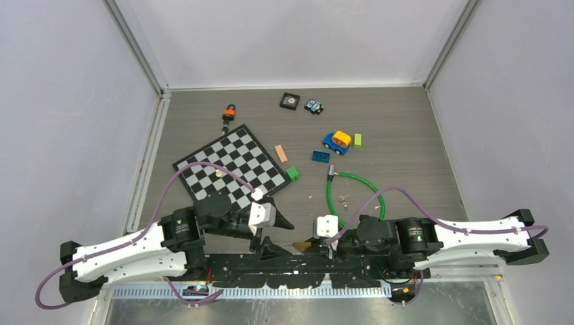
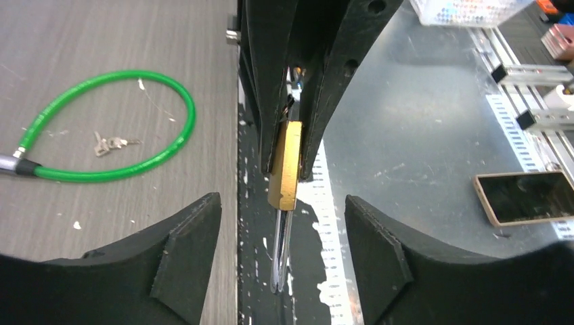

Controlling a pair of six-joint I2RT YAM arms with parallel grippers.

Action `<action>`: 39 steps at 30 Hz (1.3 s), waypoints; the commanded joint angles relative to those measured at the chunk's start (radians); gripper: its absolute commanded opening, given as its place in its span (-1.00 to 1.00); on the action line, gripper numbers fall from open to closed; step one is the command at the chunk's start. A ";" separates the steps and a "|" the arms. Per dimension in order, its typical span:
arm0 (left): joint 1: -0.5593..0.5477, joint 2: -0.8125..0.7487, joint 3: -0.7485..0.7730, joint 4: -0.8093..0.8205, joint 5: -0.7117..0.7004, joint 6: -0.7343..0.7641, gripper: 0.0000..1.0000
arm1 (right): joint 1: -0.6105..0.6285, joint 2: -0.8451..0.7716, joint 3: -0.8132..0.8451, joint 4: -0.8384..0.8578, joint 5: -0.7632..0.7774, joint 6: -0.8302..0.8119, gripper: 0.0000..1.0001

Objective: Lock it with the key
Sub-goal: Lock the lock.

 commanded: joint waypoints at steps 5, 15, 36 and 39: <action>0.001 -0.055 -0.060 0.180 -0.076 -0.051 0.40 | 0.001 -0.138 -0.003 0.353 0.113 0.043 -0.99; 0.001 -0.008 -0.070 0.201 -0.067 -0.081 0.20 | 0.002 -0.133 -0.016 0.545 0.098 0.050 -0.98; 0.002 0.034 -0.066 0.307 -0.032 -0.095 -1.00 | 0.002 -0.045 -0.076 0.633 0.129 0.108 -0.99; 0.001 0.023 -0.078 0.327 -0.066 -0.103 -1.00 | 0.000 -0.040 -0.094 0.652 0.128 0.127 -0.98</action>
